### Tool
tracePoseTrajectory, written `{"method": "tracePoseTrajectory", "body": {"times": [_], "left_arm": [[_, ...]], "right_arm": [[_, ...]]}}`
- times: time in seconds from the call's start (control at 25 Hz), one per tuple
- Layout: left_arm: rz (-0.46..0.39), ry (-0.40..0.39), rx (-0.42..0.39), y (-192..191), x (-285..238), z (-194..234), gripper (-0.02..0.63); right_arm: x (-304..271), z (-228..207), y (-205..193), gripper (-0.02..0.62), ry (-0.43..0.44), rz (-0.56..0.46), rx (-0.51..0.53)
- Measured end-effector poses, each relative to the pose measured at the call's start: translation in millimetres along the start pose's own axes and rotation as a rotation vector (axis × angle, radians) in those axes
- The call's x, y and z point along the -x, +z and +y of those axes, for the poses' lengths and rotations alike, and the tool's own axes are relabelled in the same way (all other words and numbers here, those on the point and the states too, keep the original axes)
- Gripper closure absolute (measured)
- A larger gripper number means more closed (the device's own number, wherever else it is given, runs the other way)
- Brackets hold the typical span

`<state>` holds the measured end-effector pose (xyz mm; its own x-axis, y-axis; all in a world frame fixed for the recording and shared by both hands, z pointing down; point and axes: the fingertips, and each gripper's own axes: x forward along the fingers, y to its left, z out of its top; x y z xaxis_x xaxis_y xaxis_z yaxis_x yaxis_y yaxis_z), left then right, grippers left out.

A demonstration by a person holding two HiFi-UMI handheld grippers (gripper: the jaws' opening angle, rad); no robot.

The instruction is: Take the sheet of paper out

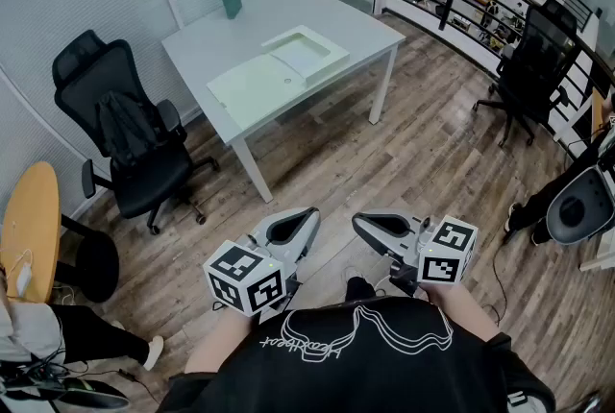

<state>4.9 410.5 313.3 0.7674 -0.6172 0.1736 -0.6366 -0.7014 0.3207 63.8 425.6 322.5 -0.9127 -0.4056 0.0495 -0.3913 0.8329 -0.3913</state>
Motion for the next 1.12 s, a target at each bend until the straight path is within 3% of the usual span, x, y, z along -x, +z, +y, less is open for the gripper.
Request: {"method": "tracePoseTrajectory", "body": {"times": [0.56, 1.12], "left_arm": [[-0.040, -0.019, -0.017, 8, 37, 0, 0.594], [-0.008, -0.008, 0.023, 15, 17, 22, 0.594]], "right_arm": [[-20, 33, -2, 0.588, 0.006, 0.006, 0.012], [-30, -4, 13, 0.586, 0.026, -0.060, -0.091]]}}
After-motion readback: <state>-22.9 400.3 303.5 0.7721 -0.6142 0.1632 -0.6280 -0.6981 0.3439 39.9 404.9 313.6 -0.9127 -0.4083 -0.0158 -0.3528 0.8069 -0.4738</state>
